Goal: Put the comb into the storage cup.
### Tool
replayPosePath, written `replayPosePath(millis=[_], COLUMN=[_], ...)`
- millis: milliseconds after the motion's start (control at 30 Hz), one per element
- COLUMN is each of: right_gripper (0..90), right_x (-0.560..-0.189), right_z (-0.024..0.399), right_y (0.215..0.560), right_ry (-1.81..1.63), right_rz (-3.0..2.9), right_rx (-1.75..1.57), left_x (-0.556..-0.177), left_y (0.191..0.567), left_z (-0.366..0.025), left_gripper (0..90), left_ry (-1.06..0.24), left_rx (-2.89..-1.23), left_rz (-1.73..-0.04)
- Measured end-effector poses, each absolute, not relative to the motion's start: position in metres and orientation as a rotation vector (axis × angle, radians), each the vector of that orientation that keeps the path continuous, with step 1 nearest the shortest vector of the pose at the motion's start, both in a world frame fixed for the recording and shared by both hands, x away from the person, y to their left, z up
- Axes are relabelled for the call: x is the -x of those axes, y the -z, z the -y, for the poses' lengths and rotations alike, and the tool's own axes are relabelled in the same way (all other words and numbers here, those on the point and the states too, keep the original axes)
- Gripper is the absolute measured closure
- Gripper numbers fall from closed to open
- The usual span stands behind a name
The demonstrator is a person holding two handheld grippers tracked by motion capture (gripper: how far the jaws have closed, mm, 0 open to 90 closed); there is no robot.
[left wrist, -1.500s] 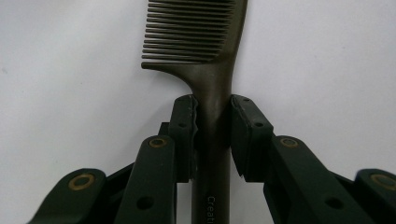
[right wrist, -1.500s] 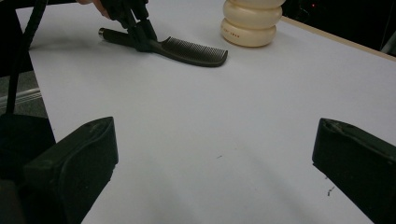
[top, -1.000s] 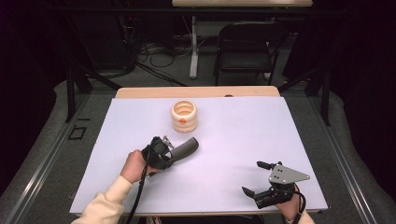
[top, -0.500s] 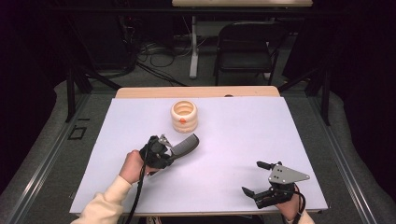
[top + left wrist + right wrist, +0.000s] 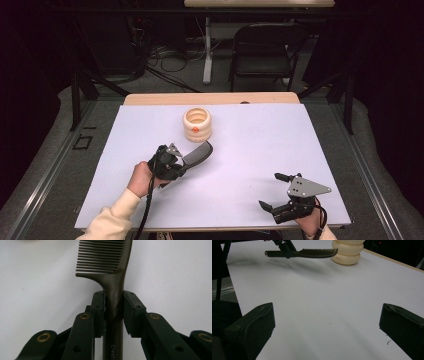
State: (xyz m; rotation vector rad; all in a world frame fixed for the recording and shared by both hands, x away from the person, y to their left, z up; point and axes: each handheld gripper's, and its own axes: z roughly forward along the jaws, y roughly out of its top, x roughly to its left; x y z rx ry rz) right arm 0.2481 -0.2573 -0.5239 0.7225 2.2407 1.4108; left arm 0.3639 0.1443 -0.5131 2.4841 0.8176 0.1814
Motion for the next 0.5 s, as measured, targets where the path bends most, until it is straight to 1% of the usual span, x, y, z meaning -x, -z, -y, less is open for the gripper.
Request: replayPosePath(millis=[500], right_gripper=[0.0], right_x=[-0.2472], right_z=[0.2572], right_y=[0.5226], right_ry=[-1.421], right_rz=[-2.233], right_rx=[-0.723], left_x=[-0.3618], left_y=[0.5113], left_z=[-0.1518], left_gripper=[72.0], left_ry=[-0.179], left_rx=[-2.412], left_rz=[-0.845])
